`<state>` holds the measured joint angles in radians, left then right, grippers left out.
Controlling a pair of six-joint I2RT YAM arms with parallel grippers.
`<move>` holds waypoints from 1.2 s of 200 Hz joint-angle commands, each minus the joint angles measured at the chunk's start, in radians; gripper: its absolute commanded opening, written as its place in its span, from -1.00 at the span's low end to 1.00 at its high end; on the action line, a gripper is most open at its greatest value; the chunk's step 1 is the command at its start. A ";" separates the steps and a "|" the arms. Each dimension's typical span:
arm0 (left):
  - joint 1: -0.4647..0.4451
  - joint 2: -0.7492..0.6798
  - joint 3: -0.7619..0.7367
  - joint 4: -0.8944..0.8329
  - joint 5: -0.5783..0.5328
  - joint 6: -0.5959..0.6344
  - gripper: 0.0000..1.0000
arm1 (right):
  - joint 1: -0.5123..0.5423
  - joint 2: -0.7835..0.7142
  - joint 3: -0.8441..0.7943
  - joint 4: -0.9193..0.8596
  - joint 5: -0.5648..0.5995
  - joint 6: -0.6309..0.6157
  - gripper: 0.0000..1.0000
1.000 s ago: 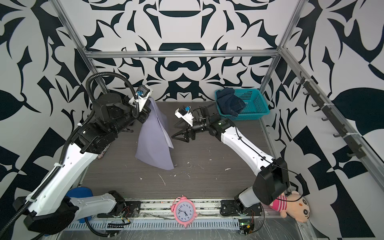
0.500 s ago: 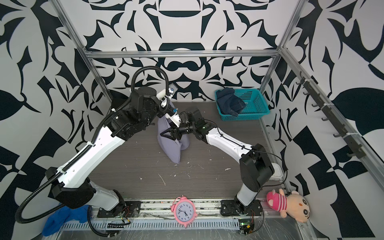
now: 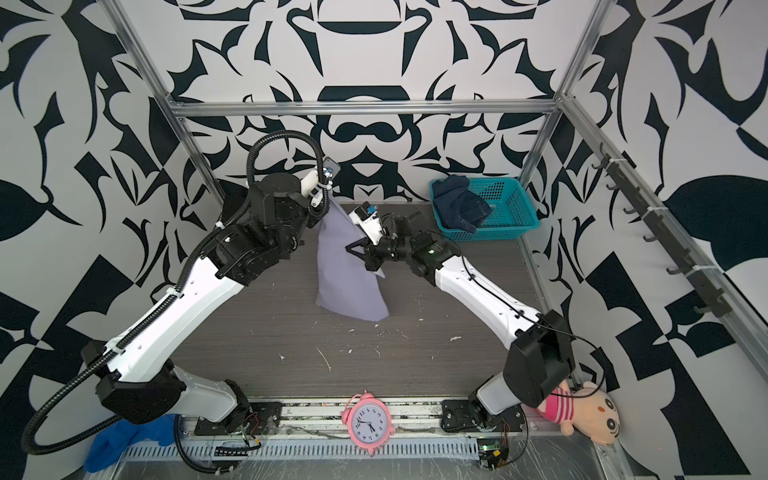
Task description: Fold and stack the skirts
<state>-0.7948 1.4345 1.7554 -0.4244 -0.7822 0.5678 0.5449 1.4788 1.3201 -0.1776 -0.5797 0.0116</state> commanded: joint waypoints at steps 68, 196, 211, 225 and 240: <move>0.179 -0.036 -0.064 0.079 0.084 -0.078 -1.00 | -0.121 0.086 0.367 -0.272 0.387 -0.154 -1.00; 0.446 0.059 -0.001 0.211 0.254 -0.080 -1.00 | -0.151 0.824 1.426 -0.264 0.343 -0.168 -1.00; 0.432 -0.002 -0.058 0.201 0.278 -0.100 -1.00 | -0.156 0.849 1.456 -0.230 0.336 -0.158 -1.00; 0.412 -0.074 -0.161 0.226 0.293 -0.108 -1.00 | -0.164 0.835 1.415 -0.204 0.317 -0.145 -1.00; 0.379 -0.150 -0.273 0.237 0.313 -0.128 -1.00 | -0.171 0.792 1.339 -0.202 0.308 -0.140 -1.00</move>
<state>-0.4057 1.4490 1.5890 -0.2314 -0.4122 0.4854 0.4507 2.3711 2.6976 -0.4397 -0.3355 -0.1753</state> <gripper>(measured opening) 0.062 0.057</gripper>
